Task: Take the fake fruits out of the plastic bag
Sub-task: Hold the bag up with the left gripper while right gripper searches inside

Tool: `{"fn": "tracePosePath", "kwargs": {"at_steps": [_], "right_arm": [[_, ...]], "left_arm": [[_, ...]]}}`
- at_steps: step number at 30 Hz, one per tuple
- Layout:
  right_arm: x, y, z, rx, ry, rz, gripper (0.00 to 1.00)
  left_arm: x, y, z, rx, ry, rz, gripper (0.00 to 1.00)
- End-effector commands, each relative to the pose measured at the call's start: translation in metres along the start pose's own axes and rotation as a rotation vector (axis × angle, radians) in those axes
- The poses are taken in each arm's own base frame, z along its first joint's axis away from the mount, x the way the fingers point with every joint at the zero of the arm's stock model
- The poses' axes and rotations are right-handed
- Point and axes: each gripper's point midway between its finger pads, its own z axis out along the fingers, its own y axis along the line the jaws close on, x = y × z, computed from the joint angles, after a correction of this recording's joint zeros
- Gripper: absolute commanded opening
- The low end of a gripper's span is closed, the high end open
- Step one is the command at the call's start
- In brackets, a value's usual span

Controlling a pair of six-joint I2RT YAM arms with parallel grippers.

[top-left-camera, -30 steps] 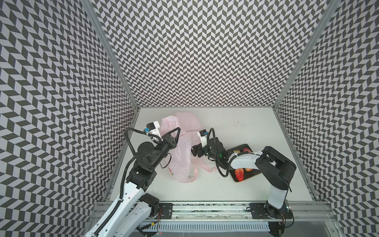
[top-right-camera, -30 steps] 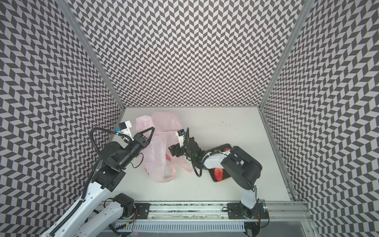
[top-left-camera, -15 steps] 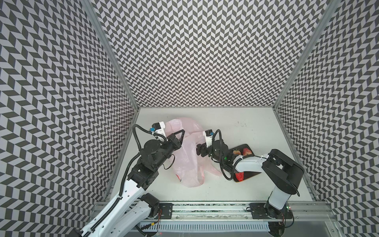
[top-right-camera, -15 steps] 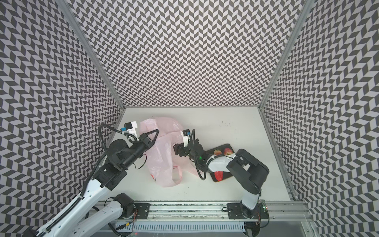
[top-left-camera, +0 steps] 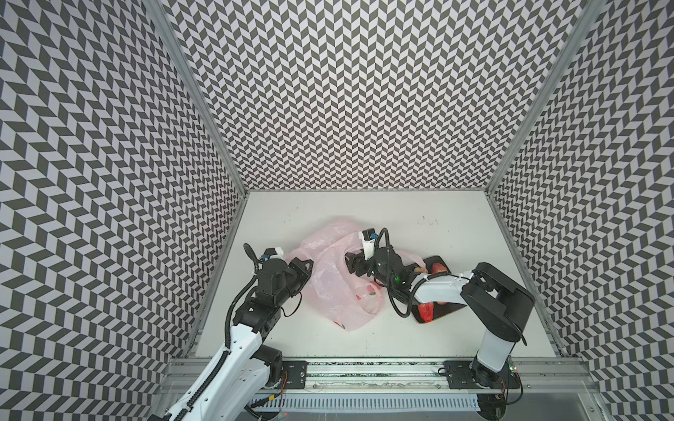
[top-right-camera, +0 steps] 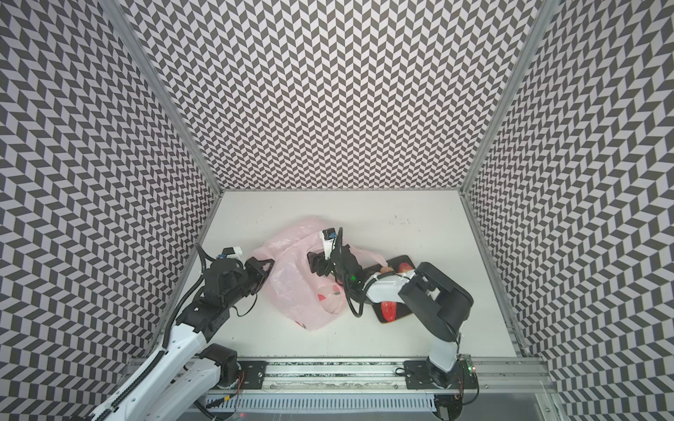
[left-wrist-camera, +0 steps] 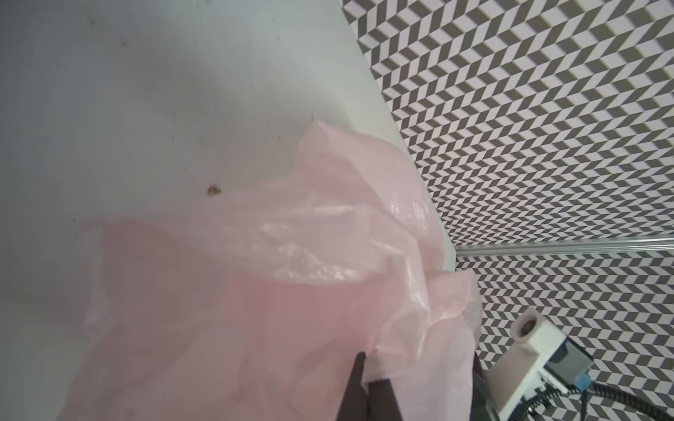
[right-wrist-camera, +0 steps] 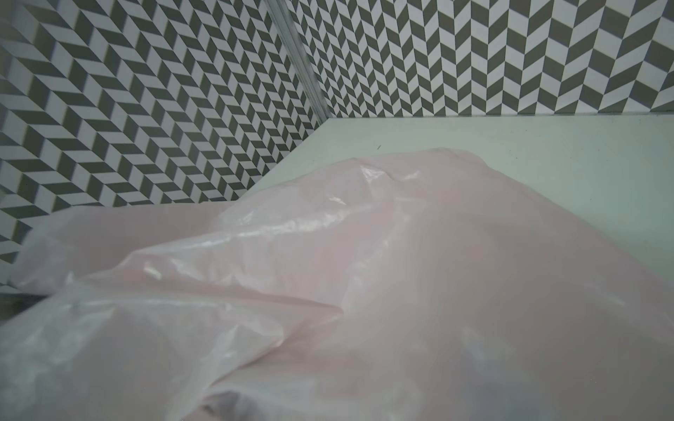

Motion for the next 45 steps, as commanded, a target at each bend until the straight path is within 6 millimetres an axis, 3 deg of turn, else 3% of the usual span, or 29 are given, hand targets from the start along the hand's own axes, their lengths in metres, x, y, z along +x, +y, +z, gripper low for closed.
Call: {"fn": "tracePosePath", "kwargs": {"at_steps": [1, 7, 21, 27, 34, 45], "right_arm": [[0.007, -0.003, 0.014, 0.023, 0.029, -0.025, 0.74], [0.020, -0.011, 0.034, 0.082, 0.091, -0.073, 0.74], [0.067, -0.038, 0.090, 0.227, 0.269, -0.181, 0.73], [0.075, -0.045, 0.089, 0.263, 0.293, -0.209, 0.62], [0.052, -0.037, 0.083, 0.245, 0.236, -0.193, 0.38], [0.019, -0.021, 0.045, 0.183, 0.189, -0.143, 0.31]], "left_arm": [[0.005, -0.002, -0.002, -0.010, 0.041, -0.023, 0.00], [0.009, 0.010, 0.000, -0.066, 0.058, -0.025, 0.00], [0.009, 0.012, 0.002, -0.084, 0.066, -0.003, 0.00], [0.007, 0.014, 0.002, -0.093, 0.050, -0.011, 0.00], [0.001, 0.015, 0.004, -0.110, 0.024, -0.017, 0.00], [-0.019, 0.023, 0.000, -0.160, -0.098, -0.057, 0.00]]}}
